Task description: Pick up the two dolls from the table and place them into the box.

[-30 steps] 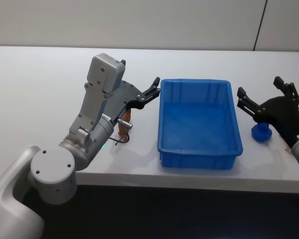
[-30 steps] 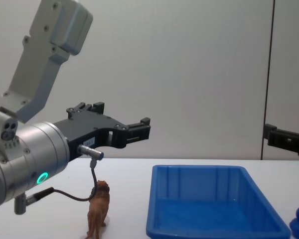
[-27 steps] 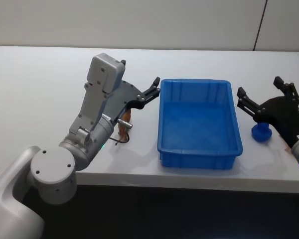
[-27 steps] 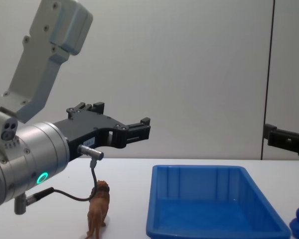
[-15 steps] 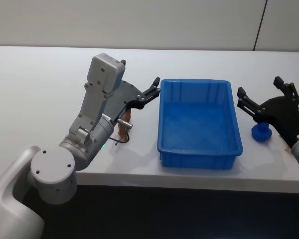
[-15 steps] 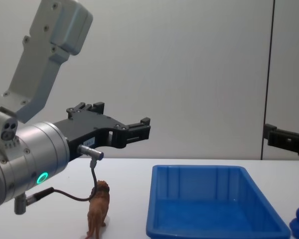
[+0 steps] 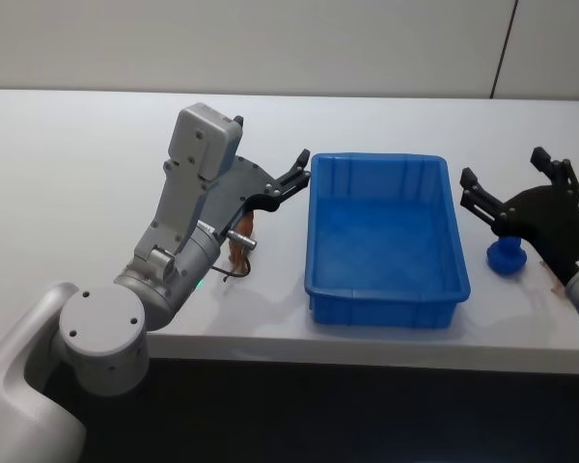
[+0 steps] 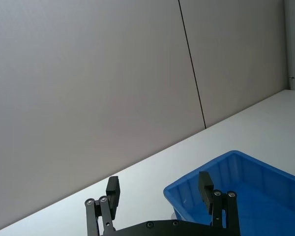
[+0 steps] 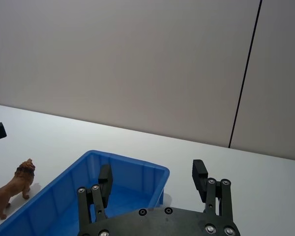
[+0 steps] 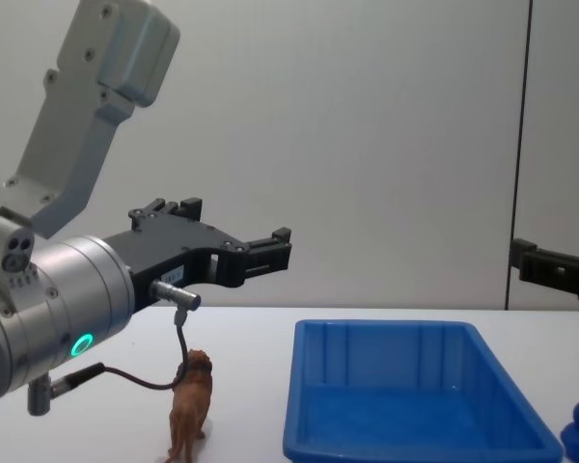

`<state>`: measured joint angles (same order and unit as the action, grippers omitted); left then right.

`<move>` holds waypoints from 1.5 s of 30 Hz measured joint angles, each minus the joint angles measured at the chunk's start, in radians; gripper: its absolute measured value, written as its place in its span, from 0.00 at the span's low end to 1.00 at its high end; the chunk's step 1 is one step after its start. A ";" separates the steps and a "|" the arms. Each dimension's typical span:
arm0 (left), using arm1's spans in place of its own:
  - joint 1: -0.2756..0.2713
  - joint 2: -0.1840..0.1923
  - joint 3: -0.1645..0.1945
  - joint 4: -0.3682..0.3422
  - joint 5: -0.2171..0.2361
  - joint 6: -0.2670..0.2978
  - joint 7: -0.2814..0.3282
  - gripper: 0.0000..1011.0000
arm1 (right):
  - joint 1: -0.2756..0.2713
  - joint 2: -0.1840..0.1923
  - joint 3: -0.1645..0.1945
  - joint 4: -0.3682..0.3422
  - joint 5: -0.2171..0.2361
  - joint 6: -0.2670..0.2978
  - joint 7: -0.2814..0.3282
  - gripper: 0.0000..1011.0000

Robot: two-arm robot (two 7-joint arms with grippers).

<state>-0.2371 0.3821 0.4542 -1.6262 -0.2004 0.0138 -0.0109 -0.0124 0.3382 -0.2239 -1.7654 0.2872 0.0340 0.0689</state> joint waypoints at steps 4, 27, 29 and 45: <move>0.000 0.000 0.000 0.000 0.000 0.000 0.000 0.99 | 0.004 0.004 0.005 0.005 0.000 0.000 0.003 0.99; 0.000 0.000 0.000 0.000 0.000 0.000 0.000 0.99 | 0.001 0.064 0.070 0.063 0.047 0.109 -0.009 0.99; 0.000 0.000 0.000 0.000 0.000 0.000 0.000 0.99 | 0.001 0.068 0.074 0.074 0.047 0.124 -0.009 0.99; 0.000 0.000 0.000 0.000 0.000 0.000 0.000 0.99 | 0.013 0.071 0.080 0.154 0.044 0.223 0.001 0.99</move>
<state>-0.2371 0.3821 0.4542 -1.6262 -0.2004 0.0138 -0.0109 0.0005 0.4096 -0.1442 -1.6115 0.3309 0.2567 0.0700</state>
